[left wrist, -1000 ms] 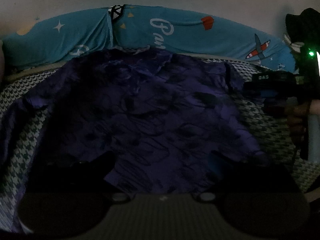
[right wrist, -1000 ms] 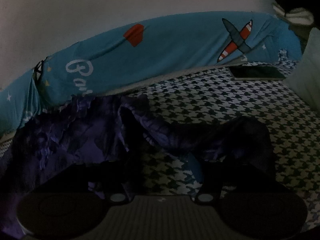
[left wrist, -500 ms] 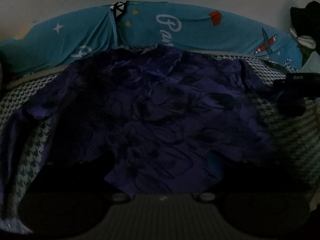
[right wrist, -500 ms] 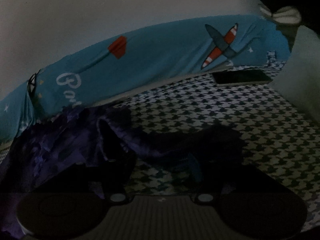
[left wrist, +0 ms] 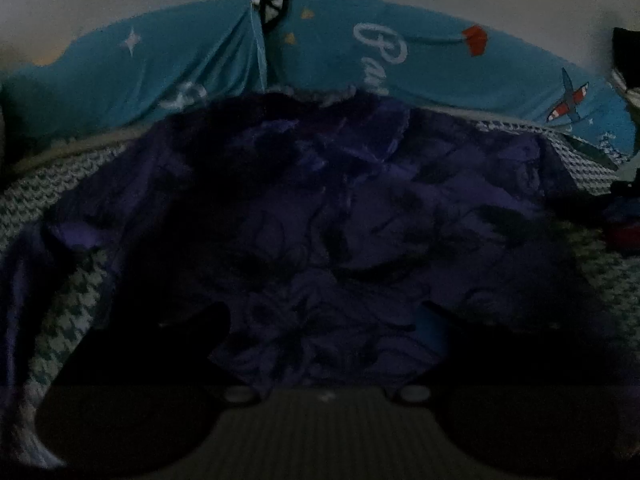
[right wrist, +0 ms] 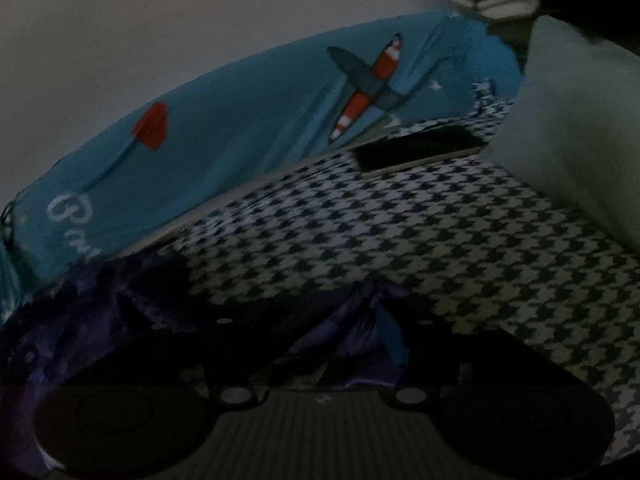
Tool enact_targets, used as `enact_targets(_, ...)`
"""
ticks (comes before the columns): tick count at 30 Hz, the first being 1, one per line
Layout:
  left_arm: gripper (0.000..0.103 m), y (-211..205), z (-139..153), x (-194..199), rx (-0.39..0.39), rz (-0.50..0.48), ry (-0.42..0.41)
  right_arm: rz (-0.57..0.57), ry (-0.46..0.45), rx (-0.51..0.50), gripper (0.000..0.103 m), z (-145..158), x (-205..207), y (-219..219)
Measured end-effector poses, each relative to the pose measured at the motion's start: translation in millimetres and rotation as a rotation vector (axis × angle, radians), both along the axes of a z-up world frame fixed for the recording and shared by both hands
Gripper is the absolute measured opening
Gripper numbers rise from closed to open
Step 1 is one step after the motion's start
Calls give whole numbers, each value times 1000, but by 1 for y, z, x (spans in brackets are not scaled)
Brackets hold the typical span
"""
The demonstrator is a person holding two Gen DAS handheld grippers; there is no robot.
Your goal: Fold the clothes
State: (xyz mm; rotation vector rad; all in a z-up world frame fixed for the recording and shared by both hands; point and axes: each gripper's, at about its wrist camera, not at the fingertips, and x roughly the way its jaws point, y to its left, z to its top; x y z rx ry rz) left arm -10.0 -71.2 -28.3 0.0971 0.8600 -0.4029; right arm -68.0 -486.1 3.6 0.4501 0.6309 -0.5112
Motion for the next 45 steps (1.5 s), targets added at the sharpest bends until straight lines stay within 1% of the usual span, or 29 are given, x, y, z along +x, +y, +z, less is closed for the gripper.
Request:
enact_targets(3,103,1,2,2,-37,-8,10,-51,-32,5,58,6,-5,-8)
enact_targets(6,103,1,5,2,-58,-10,4,-92,-63,18,59,13,-12,-16)
enact_targets(8,103,1,6,2,-59,-9,-6,-111,-68,21,65,16,-16,-20)
enact_targets(10,103,0,7,1,-57,-15,-10,-129,-28,16,66,12,-17,-22)
enact_targets(13,103,-2,6,0,-50,-32,-7,-139,26,35,66,4,-16,-26)
enact_targets(16,103,-3,5,-1,-37,-40,-15,-122,49,65,66,-3,-14,-27)
enact_targets(19,103,-4,5,-2,-29,-40,-21,-80,58,81,66,-12,-8,-20)
enact_targets(21,103,-5,3,-1,-27,-39,-18,-56,77,60,56,-17,-4,-13)
enact_targets(23,103,-6,2,0,-22,-39,-16,-33,100,32,26,-20,2,-6)
enact_targets(25,103,-6,2,0,-17,-41,-18,-17,91,22,16,-18,4,-1)
enact_targets(26,103,-7,1,0,-14,-40,-19,-13,76,12,14,-16,3,1)
enact_targets(29,103,-6,0,2,-6,-23,-19,17,-18,-33,13,1,0,12)
enact_targets(31,103,-5,-1,5,-11,-8,-10,78,-91,-55,13,15,-2,26)
enact_targets(34,103,-2,0,7,-25,14,-4,206,-168,-98,13,32,-2,55)
enact_targets(38,103,2,1,10,-29,42,-11,428,-215,-111,13,41,5,102)
enact_targets(41,103,4,2,12,-27,65,-18,649,-174,-128,14,34,12,144)
enact_targets(43,103,6,2,14,-27,77,-20,786,-114,-126,17,24,17,170)
enact_targets(45,103,7,2,15,-25,85,-20,890,-56,-144,18,14,18,192)
